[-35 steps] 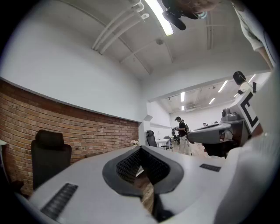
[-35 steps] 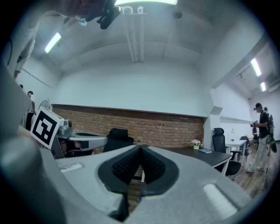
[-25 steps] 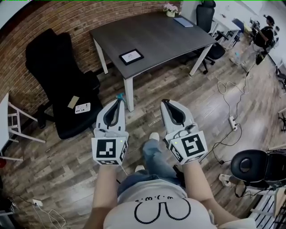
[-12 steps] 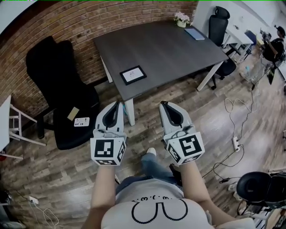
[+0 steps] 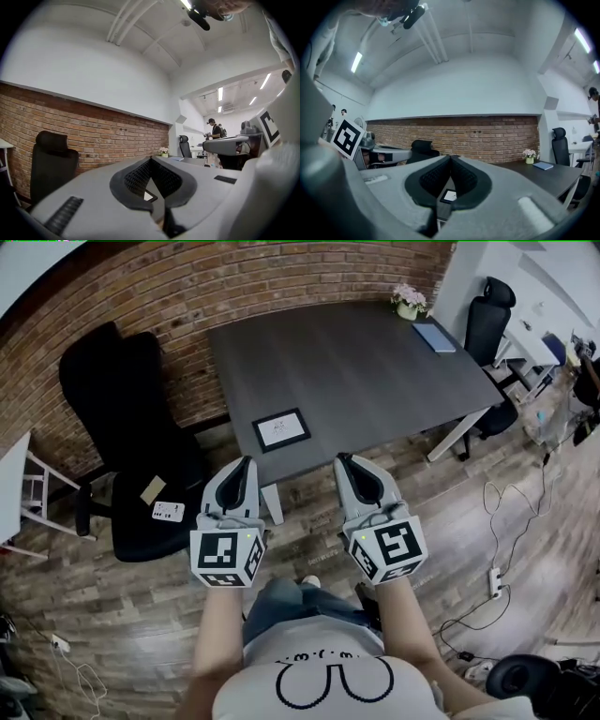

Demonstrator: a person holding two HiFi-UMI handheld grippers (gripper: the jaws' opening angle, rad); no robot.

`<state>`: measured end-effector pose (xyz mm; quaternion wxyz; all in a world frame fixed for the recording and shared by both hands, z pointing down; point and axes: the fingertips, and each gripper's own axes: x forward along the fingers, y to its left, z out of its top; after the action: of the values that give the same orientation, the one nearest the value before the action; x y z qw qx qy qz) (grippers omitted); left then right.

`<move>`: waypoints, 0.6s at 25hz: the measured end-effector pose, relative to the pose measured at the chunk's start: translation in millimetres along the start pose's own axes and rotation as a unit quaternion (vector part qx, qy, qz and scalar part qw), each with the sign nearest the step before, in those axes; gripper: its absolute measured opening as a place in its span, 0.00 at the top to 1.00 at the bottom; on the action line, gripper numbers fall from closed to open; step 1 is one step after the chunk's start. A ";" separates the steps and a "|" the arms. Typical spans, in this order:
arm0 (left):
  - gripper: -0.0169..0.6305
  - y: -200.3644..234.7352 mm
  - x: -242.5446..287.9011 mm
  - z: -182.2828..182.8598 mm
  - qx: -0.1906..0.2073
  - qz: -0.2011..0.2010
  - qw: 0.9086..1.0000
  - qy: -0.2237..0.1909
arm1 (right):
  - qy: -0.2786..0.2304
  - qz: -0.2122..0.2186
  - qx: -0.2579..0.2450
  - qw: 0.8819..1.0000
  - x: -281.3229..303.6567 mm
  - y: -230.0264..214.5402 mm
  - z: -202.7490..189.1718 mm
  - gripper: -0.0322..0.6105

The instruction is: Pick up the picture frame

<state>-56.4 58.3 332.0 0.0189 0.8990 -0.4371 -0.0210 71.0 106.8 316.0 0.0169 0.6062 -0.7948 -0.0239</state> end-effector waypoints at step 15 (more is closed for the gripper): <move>0.72 65.6 104.9 -65.9 -0.071 0.043 0.991 0.102 | 0.043 0.016 0.021 0.999 104.9 -58.3 -41.1 0.96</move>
<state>-39.6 -63.7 399.0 0.1277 0.8730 -0.4689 0.0412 101.7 -10.5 353.4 0.0386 0.5940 -0.8033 0.0187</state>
